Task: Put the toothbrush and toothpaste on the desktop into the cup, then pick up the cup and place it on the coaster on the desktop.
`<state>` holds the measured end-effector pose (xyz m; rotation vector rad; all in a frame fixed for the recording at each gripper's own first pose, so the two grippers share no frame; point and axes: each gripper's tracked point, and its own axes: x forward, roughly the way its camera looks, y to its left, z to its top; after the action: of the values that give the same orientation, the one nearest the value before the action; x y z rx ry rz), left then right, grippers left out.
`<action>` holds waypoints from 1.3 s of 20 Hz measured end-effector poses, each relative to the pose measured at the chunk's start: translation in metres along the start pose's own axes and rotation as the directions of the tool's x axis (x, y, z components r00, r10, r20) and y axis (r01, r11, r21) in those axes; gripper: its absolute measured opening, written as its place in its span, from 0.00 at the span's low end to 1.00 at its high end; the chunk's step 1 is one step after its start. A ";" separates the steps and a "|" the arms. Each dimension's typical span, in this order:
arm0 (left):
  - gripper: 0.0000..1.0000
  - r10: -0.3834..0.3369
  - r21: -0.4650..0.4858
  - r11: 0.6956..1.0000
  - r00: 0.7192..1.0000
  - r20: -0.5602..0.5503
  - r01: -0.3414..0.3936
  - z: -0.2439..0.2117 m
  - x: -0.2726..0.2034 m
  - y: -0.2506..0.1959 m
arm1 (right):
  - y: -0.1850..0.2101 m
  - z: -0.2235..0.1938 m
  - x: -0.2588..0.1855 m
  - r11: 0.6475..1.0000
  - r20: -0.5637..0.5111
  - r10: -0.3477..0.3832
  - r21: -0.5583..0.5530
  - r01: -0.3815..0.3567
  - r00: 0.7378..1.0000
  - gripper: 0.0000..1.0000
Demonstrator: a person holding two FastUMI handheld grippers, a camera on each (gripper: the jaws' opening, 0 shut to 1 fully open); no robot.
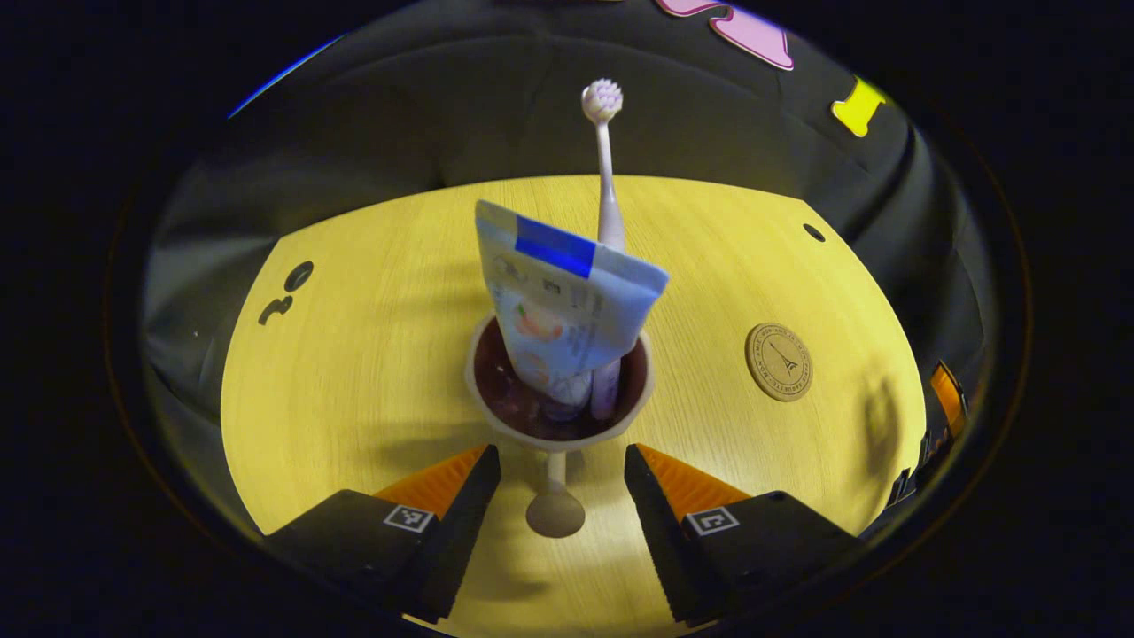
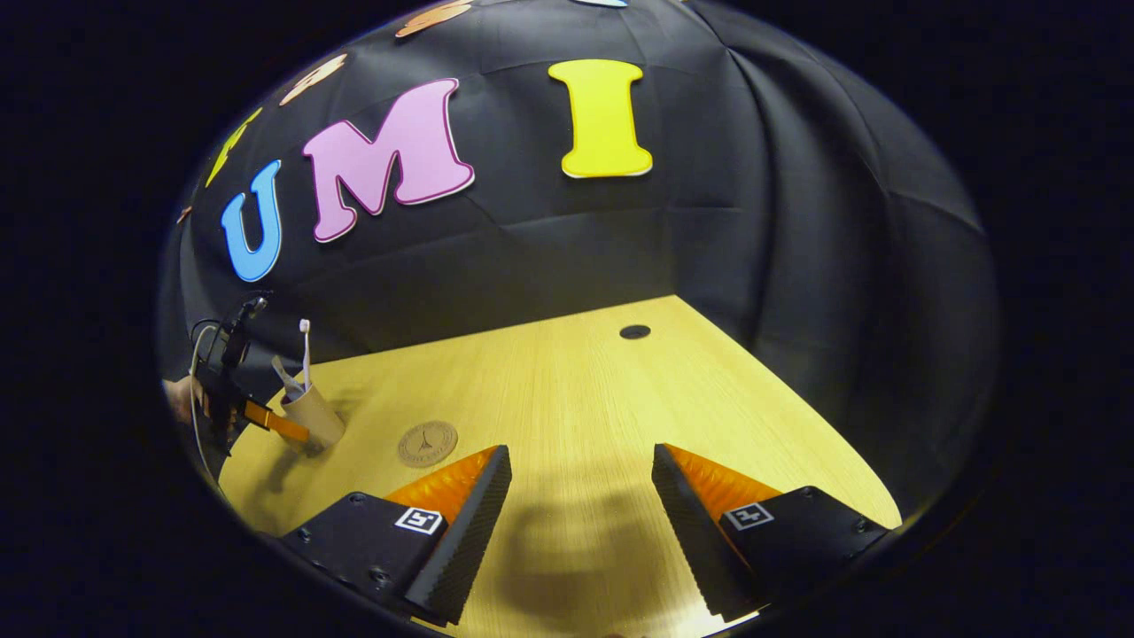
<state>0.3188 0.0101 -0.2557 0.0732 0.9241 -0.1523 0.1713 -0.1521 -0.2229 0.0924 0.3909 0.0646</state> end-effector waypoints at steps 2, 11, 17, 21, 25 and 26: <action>0.82 0.009 -0.002 1.000 1.000 -0.018 -0.009 -0.001 0.005 0.001 | -0.005 -0.008 -0.014 1.000 -0.028 -0.009 0.002 0.009 1.000 0.98; 0.35 0.051 -0.020 0.998 0.996 -0.072 -0.053 -0.009 0.013 0.003 | 0.012 -0.007 -0.050 0.993 -0.076 0.001 0.119 0.008 0.997 0.98; 0.31 0.030 -0.037 0.999 0.999 -0.036 -0.032 -0.006 0.014 0.001 | 0.023 -0.004 -0.054 0.993 -0.080 0.017 0.114 -0.008 0.997 0.98; 0.30 0.020 -0.033 0.999 1.000 -0.014 -0.020 0.000 0.009 -0.004 | 0.029 -0.009 -0.056 0.994 -0.095 0.034 0.109 -0.024 0.995 0.98; 0.30 -0.001 0.032 0.999 1.000 0.022 0.001 0.015 -0.003 -0.023 | 0.025 -0.013 -0.057 0.994 -0.097 0.018 0.106 -0.008 0.995 0.98; 0.34 -0.011 0.047 0.999 0.999 0.031 0.010 0.020 -0.005 -0.030 | 0.021 -0.013 -0.058 0.994 -0.095 0.001 0.106 0.009 0.995 0.98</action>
<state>0.3269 -0.0216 -0.2400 0.1095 0.8895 -0.1844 0.1120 -0.1346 -0.2112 0.1943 0.4898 0.0442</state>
